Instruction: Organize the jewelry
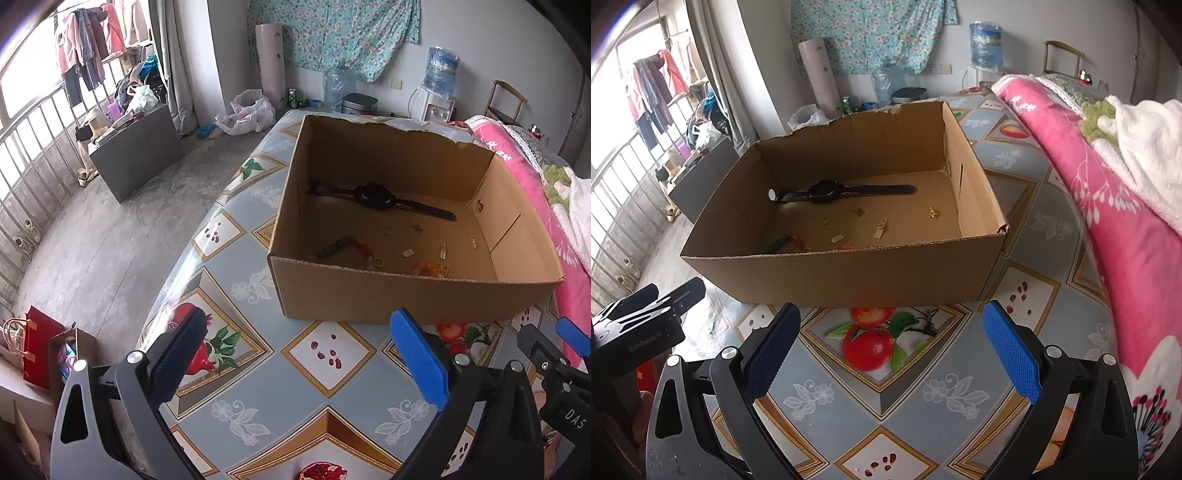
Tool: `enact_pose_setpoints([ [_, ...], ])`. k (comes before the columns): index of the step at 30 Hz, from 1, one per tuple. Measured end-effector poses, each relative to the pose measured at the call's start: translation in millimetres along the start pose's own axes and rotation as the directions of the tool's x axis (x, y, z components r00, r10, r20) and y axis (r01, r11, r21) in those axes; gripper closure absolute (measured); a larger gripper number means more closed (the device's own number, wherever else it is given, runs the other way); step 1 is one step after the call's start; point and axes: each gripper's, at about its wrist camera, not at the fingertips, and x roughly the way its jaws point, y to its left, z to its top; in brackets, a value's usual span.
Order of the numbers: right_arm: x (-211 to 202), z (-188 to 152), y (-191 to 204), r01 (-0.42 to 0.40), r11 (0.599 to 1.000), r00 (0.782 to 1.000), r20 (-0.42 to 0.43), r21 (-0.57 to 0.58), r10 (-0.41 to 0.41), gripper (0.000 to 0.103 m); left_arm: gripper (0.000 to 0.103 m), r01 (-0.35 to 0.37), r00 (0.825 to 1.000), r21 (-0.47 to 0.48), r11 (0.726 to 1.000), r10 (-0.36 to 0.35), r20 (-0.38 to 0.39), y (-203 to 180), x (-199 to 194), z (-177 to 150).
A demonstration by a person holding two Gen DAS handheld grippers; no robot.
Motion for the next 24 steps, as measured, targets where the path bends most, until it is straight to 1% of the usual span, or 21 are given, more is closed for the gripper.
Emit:
enact_pose_setpoints([
  [24,1.5,0.1,0.1,-0.005,1.0,1.0,-0.005,0.002,0.005,0.008,0.005,-0.002,1.0,0.0,1.0,0.002,-0.005,-1.8,1.1,-0.8],
])
